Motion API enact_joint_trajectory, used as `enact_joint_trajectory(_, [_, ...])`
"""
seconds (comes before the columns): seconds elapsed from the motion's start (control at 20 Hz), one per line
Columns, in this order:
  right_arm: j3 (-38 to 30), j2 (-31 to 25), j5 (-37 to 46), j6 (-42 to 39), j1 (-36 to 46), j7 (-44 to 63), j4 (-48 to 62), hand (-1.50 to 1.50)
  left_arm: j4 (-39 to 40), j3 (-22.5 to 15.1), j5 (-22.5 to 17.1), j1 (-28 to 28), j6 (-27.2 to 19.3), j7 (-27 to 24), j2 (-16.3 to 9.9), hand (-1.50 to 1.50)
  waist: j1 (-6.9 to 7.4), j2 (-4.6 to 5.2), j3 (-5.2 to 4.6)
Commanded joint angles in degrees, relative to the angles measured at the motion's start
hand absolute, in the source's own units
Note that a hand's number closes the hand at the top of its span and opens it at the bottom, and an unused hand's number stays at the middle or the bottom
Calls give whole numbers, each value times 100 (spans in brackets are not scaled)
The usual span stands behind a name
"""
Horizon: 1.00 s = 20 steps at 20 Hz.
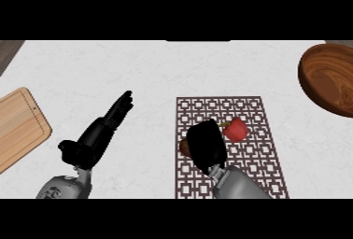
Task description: Pick the sweet potato from the placemat and place it in the bowl
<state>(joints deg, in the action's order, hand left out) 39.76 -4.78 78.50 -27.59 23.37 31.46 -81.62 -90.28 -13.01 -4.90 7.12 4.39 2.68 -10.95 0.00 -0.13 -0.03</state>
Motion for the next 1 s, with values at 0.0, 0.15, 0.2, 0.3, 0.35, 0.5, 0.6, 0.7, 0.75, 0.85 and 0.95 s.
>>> enact_joint_trajectory(0.0, [-748, -526, -795, 115, -452, -708, -781, 150, 79, 41, 42, -87, 28, -45, -35, 0, -92, 2, 6])
enact_joint_trajectory(0.15, [-2008, -931, -2032, 24, -568, -1621, -721, 150, 8, 213, -61, -35, -85, 79, -29, 0, -187, 31, 18])
enact_joint_trajectory(0.2, [-2270, -1272, -2234, 95, -668, -1976, -756, 150, 34, 168, -29, -160, 38, -85, -114, 0, -167, 26, 14])
enact_joint_trajectory(0.3, [-2648, -1639, -2367, -27, -600, -2275, -637, 150, 24, 11, 81, -40, -55, 52, 87, 0, -65, 15, 7])
enact_joint_trajectory(0.35, [-2900, -1879, -2322, 121, -531, -2386, -559, 150, -11, 175, -131, 140, 154, 149, -25, 0, -53, 16, 6])
enact_joint_trajectory(0.5, [-3059, -2072, -1991, 665, -983, -2163, -1226, 150, -166, -71, 184, -144, -118, 154, 173, 0, -74, -13, 6])
enact_joint_trajectory(0.6, [-3323, -1797, -1954, 778, -328, -1921, -930, 150, -149, 25, 79, -82, 76, 84, 78, 0, 11, 5, 4])
enact_joint_trajectory(0.7, [-3513, -1802, -2140, 1085, -764, -2006, -1667, 150, -87, -180, 325, -173, -215, 5, 346, 0, -81, -18, 5])
enact_joint_trajectory(0.75, [-3873, -1814, -2390, 1040, -298, -2068, -1543, 150, 105, 199, 77, 0, 99, -81, 3, 0, -49, -1, 3])
enact_joint_trajectory(0.85, [-4359, -1721, -2804, 1074, -179, -1982, -1860, 150, -121, 54, 147, -34, 35, 72, 75, 0, -75, -17, 6])
enact_joint_trajectory(0.95, [-4514, -1369, -3102, 972, 77, -1608, -2197, 150, -31, 190, 1, 77, 76, 94, 103, 0, -76, -16, 2])
